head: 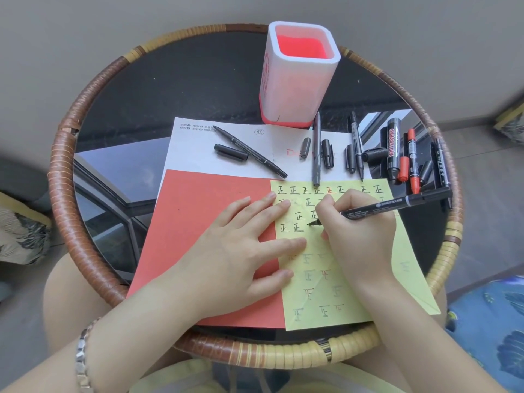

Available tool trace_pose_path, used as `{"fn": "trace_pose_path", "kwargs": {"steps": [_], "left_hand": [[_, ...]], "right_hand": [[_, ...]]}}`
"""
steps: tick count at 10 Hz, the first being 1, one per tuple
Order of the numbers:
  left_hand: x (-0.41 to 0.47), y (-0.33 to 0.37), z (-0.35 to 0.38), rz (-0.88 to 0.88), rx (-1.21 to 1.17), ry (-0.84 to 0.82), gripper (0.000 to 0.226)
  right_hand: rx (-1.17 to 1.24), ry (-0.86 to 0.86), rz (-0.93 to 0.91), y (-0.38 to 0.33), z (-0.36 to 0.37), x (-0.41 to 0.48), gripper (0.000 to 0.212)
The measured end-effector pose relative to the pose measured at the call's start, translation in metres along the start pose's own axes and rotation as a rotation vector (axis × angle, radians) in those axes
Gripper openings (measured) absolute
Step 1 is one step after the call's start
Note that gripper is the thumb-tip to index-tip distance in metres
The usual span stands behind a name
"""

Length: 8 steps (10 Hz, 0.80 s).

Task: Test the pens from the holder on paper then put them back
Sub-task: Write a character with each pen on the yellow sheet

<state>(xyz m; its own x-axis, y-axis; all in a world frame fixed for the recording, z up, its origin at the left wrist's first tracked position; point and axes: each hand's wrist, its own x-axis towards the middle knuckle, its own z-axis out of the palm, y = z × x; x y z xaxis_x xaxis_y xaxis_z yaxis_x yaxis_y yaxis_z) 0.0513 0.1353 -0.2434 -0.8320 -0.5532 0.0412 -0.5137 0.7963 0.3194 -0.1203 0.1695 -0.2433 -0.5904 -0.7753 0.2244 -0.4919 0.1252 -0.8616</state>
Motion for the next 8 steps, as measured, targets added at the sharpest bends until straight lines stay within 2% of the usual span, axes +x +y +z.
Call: {"fn": "trace_pose_path", "kwargs": {"steps": [5,8], "left_hand": [[0.0007,0.0003,0.0001,0.001,-0.009,0.007,0.039],[0.0002,0.0005,0.0003,0.005,-0.018,0.015,0.039]], "right_hand": [[0.001,0.024,-0.027,-0.0014,-0.0011,-0.0009,0.031],[-0.008,-0.017,-0.031,-0.0008,-0.0006,-0.0001,0.032]]}}
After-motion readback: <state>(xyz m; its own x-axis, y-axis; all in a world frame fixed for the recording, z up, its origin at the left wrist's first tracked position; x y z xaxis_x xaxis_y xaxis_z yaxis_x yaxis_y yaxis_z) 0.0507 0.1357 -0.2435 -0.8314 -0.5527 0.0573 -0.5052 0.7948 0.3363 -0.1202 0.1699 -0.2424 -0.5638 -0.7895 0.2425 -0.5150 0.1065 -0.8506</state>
